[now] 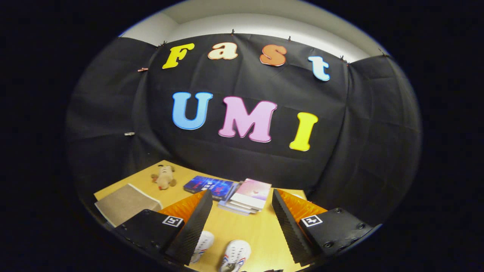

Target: Open the storage box then place both shoes into the box .Put the left shoe in first, then the right shoe, with the right side of both shoes facing outward in a uniform manner.

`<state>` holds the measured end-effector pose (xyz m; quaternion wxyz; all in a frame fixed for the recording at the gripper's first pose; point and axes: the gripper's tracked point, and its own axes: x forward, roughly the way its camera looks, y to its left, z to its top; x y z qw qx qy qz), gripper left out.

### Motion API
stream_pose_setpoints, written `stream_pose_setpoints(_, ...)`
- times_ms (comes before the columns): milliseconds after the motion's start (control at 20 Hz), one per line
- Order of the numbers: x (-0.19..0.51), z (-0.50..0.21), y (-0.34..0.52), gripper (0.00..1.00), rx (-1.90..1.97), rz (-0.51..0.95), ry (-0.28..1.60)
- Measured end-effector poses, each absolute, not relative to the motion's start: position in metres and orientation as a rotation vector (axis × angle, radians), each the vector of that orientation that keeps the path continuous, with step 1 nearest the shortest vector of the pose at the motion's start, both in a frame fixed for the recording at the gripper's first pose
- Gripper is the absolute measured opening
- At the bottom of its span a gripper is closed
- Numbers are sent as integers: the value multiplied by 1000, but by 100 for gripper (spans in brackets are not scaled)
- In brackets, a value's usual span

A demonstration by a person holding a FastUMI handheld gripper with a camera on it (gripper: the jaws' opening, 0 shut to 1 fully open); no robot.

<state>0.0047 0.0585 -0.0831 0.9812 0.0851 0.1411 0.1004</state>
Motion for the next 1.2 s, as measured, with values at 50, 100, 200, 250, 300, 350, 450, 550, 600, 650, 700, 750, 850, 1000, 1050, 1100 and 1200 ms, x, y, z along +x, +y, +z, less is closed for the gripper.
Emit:
stream_pose_setpoints(50, 4, -87, 73, 97, 211, 255, 303)
stream_pose_setpoints(100, 3, -90, 88, 97, 252, 312, 321)
stream_pose_setpoints(200, -2, -97, 119, 98, 345, 427, 351)
stream_pose_setpoints(250, -4, -98, 135, 99, 395, 485, 363)
stream_pose_setpoints(300, -7, -99, 150, 99, 448, 549, 368)
stream_pose_setpoints(350, -10, -97, 164, 98, 500, 608, 365)
stream_pose_setpoints(450, -15, -105, 187, 98, 604, 705, 406)
stream_pose_setpoints(550, -20, -118, 211, 98, 729, 797, 477)
stream_pose_setpoints(600, -26, -124, 221, 98, 783, 839, 521)
stream_pose_setpoints(650, -33, -131, 232, 98, 845, 888, 573)
stream_pose_setpoints(700, -38, -136, 243, 98, 904, 926, 627)
stream_pose_setpoints(750, -44, -144, 255, 98, 963, 958, 681)
stream_pose_setpoints(850, -50, -165, 271, 98, 1049, 998, 767)
stream_pose_setpoints(1000, -60, -192, 293, 98, 1190, 1089, 871)
stream_pose_setpoints(1050, -65, -201, 299, 98, 1234, 1107, 912)
stream_pose_setpoints(1100, -69, -209, 306, 98, 1273, 1120, 950)
stream_pose_setpoints(1200, -74, -226, 318, 98, 1333, 1131, 1007)
